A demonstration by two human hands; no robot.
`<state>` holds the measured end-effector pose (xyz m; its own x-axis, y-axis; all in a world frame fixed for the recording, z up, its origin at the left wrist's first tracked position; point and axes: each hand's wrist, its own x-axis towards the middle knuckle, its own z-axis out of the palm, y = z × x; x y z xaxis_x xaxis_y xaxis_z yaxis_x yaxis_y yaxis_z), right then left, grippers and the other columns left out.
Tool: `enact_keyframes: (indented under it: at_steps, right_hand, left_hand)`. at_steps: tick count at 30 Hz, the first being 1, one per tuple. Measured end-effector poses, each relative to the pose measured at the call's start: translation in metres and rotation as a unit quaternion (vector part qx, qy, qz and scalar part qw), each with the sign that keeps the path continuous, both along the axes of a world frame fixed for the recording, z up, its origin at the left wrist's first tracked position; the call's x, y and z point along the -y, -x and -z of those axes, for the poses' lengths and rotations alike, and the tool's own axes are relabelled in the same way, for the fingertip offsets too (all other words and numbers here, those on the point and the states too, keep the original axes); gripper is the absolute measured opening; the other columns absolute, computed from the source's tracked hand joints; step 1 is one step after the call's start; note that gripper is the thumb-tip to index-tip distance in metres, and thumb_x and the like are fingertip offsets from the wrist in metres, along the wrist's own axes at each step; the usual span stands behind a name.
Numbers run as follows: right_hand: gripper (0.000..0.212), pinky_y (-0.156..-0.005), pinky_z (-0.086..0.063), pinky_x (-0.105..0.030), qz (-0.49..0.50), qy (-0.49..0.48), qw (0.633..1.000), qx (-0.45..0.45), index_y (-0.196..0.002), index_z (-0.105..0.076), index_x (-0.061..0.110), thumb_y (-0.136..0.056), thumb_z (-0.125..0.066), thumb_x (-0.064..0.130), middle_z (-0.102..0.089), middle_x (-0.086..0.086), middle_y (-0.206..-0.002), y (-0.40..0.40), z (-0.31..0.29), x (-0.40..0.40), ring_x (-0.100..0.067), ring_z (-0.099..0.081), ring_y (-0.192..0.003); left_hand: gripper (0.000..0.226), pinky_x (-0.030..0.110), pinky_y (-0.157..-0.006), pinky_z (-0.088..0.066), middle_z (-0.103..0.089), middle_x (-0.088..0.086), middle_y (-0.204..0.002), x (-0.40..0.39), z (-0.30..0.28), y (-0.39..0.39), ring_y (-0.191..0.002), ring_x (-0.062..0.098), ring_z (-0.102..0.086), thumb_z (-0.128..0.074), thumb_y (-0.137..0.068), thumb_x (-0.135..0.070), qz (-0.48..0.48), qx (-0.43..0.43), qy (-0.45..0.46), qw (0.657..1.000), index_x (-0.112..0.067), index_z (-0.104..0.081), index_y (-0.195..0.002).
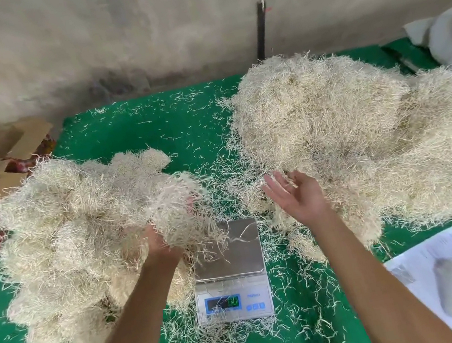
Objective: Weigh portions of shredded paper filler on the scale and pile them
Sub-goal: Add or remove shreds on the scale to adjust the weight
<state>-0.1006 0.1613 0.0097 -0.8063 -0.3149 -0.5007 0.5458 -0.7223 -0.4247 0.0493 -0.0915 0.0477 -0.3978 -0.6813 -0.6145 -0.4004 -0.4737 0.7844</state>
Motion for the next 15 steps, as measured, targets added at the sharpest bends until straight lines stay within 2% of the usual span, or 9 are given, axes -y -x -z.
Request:
enact_keyframes:
  at_steps: [2,3,5,7,8,10,12,13,15]
  right_hand:
    - [0.023,-0.101,-0.052,-0.064,0.065,0.202,0.977,0.010,-0.121,-0.044,0.011,-0.099,-0.046,0.005,-0.062,-0.029,-0.133,-0.005,-0.010,0.013,-0.046,-0.070,-0.111]
    - [0.023,-0.098,-0.057,-0.053,0.092,0.274,0.957,0.030,-0.128,-0.043,0.008,-0.105,-0.041,0.010,-0.067,-0.028,-0.123,-0.006,-0.013,0.016,-0.036,-0.074,-0.101]
    - [0.033,-0.060,-0.057,-0.018,0.070,0.233,0.969,0.029,-0.125,-0.055,0.003,-0.111,-0.036,0.026,-0.068,-0.008,-0.086,-0.009,-0.017,0.021,-0.008,-0.063,-0.059]
    - [0.027,-0.041,-0.036,-0.018,-0.036,0.029,0.996,-0.078,-0.099,-0.062,0.009,-0.105,-0.047,0.032,-0.047,0.001,-0.061,-0.015,-0.019,0.024,-0.008,-0.038,-0.043]
    - [0.026,-0.046,-0.039,-0.022,-0.089,-0.134,0.973,-0.167,-0.096,-0.059,0.008,-0.103,-0.050,0.031,-0.044,0.002,-0.060,-0.023,-0.020,0.029,-0.011,-0.037,-0.045]
    - [0.029,-0.068,-0.060,-0.031,-0.190,-0.359,0.858,-0.315,-0.115,-0.063,0.006,-0.104,-0.051,0.031,-0.062,0.003,-0.074,-0.040,-0.019,0.047,-0.020,-0.061,-0.062]
    - [0.044,-0.088,-0.061,-0.032,-0.285,-0.407,0.785,-0.369,-0.146,-0.052,0.026,-0.103,-0.057,0.032,-0.068,0.005,-0.126,-0.055,-0.021,0.066,-0.026,-0.071,-0.102]
    - [0.054,-0.096,-0.057,-0.034,-0.332,-0.406,0.755,-0.393,-0.153,-0.043,0.032,-0.102,-0.059,0.028,-0.058,0.003,-0.144,-0.059,-0.021,0.074,-0.027,-0.067,-0.113]
    - [0.049,-0.093,-0.054,-0.036,-0.403,-0.432,0.689,-0.420,-0.148,-0.049,0.018,-0.100,-0.060,0.016,-0.057,-0.011,-0.143,-0.060,-0.019,0.081,-0.019,-0.069,-0.107]
  left_hand:
    - [0.070,0.028,-0.084,-0.052,-0.016,0.017,-0.165,-0.008,0.002,-0.006,-0.128,0.040,-0.049,-0.041,-0.105,-0.004,0.067,-0.020,0.009,0.997,-0.015,0.000,-0.160]
    - [0.073,0.036,-0.086,-0.052,-0.012,0.016,-0.166,-0.015,-0.007,-0.004,-0.136,0.041,-0.043,-0.040,-0.105,-0.001,0.073,-0.009,-0.013,0.997,-0.019,0.005,-0.160]
    - [0.065,0.036,-0.100,-0.041,-0.009,0.020,-0.166,-0.022,-0.010,-0.003,-0.142,0.043,-0.033,-0.033,-0.107,0.001,0.059,0.002,0.007,0.998,-0.014,0.002,-0.159]
    - [0.046,0.031,-0.095,-0.026,-0.013,0.030,-0.162,-0.011,-0.012,-0.001,-0.146,0.045,-0.022,-0.020,-0.111,-0.005,0.020,0.007,-0.027,0.999,0.003,-0.011,-0.155]
    - [0.045,0.029,-0.096,-0.019,-0.016,0.033,-0.160,-0.012,-0.014,0.004,-0.145,0.045,-0.023,-0.020,-0.111,-0.008,0.036,0.038,0.008,0.999,0.008,-0.013,-0.153]
    - [0.046,0.029,-0.098,-0.035,-0.043,0.029,-0.148,-0.005,-0.009,-0.005,-0.132,0.036,-0.048,-0.035,-0.110,-0.010,0.094,0.081,0.087,0.988,-0.004,-0.023,-0.154]
    - [0.013,0.023,-0.069,-0.049,-0.065,0.012,-0.102,-0.001,0.005,-0.010,-0.086,0.018,-0.062,-0.055,-0.102,-0.009,0.121,0.067,0.072,0.988,-0.014,-0.060,-0.112]
    - [0.014,0.021,-0.060,-0.041,-0.057,0.005,-0.083,0.004,0.015,-0.011,-0.069,0.013,-0.052,-0.059,-0.098,-0.010,0.105,0.046,0.073,0.991,-0.015,-0.055,-0.086]
    - [0.042,0.018,-0.052,-0.028,-0.038,-0.001,-0.072,0.002,0.012,-0.007,-0.060,0.009,-0.034,-0.059,-0.098,-0.012,0.122,0.083,0.088,0.985,-0.020,-0.030,-0.069]
